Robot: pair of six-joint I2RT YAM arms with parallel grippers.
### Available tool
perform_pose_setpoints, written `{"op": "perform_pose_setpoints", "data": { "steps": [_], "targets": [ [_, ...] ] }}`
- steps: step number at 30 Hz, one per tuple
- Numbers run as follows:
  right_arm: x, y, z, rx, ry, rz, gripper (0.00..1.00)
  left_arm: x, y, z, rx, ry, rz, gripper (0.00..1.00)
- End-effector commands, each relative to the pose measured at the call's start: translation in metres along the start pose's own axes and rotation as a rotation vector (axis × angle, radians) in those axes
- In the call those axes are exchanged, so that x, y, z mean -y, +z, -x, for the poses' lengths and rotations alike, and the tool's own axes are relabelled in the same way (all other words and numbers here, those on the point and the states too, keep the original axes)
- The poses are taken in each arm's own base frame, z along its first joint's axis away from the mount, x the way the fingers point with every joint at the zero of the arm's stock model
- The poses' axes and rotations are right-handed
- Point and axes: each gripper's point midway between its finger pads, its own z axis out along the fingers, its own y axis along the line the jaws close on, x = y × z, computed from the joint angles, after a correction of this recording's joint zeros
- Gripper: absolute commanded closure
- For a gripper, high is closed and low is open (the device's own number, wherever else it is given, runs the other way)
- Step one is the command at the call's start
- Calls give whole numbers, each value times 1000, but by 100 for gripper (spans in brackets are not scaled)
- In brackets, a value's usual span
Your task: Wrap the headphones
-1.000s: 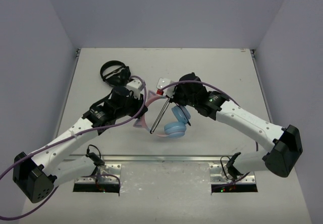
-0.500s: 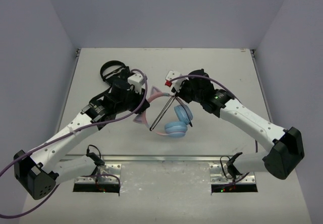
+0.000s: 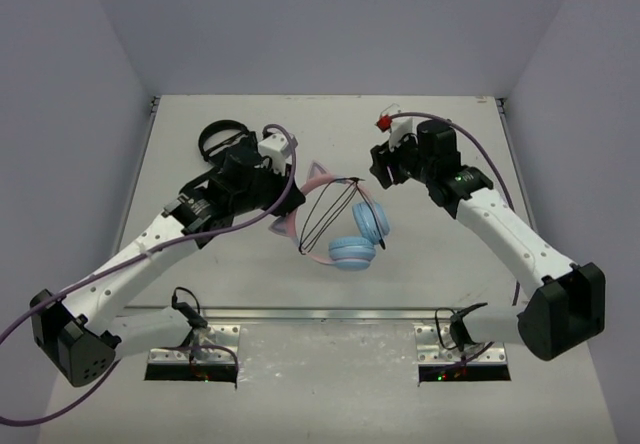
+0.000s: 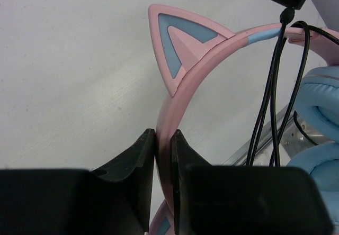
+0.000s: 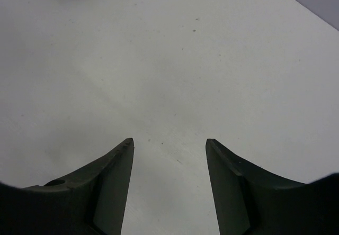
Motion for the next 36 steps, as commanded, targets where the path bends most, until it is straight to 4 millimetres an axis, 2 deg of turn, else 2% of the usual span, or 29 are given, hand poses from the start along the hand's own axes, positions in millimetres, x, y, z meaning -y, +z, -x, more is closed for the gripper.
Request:
{"op": "perform_pose_setpoints", "data": {
  "steps": [1,5,7,8,9,10,11,12,14,17,18,22,23,25,26,27,28,30,33,36],
  "targets": [
    [4,3,5,28,141,13,42,17,-5,53,131,-17,-28,100],
    [25,8,-16,-30,249,-71,41,1,-3,53,69,24,71,100],
    [32,5,-13,-34,290,-93,39,-10,4,46,15,46,122,100],
    [39,1,-6,-32,311,-128,34,-17,4,47,8,57,165,100],
    [45,-2,-1,-32,367,-160,23,-24,5,39,-24,61,194,100],
    [49,-5,2,-34,400,-184,22,-31,7,34,-37,69,227,100],
    [54,-14,15,-35,449,-212,21,-36,9,27,-55,75,243,99],
    [55,-18,21,-34,473,-217,14,-40,10,24,-59,76,260,100],
    [52,-32,39,-4,546,-215,6,-44,13,19,-63,74,274,100],
    [26,-44,65,94,619,-79,1,-47,25,6,-106,79,275,100],
    [8,-45,71,106,625,-7,1,-47,28,1,-121,87,269,100],
    [-33,-35,71,50,636,20,1,-44,41,-10,-144,91,225,99],
    [-52,-30,70,18,630,39,1,-43,43,-11,-141,92,219,100],
    [-58,-25,64,4,633,3,1,-44,47,-17,-156,94,213,100],
    [-71,-21,59,-19,636,15,1,-44,48,-18,-157,94,210,100],
    [-72,-18,55,-28,636,-1,1,-44,49,-19,-158,94,209,100],
    [-73,-15,48,-35,632,-29,2,-44,50,-21,-159,93,206,100],
    [-87,-6,42,-57,595,-19,6,-41,51,-23,-164,90,191,100],
    [-98,6,36,-82,542,-8,19,-41,52,-26,-172,87,180,100],
    [-98,15,32,-90,522,-32,33,-41,53,-32,-183,80,177,100]
  ]
}}
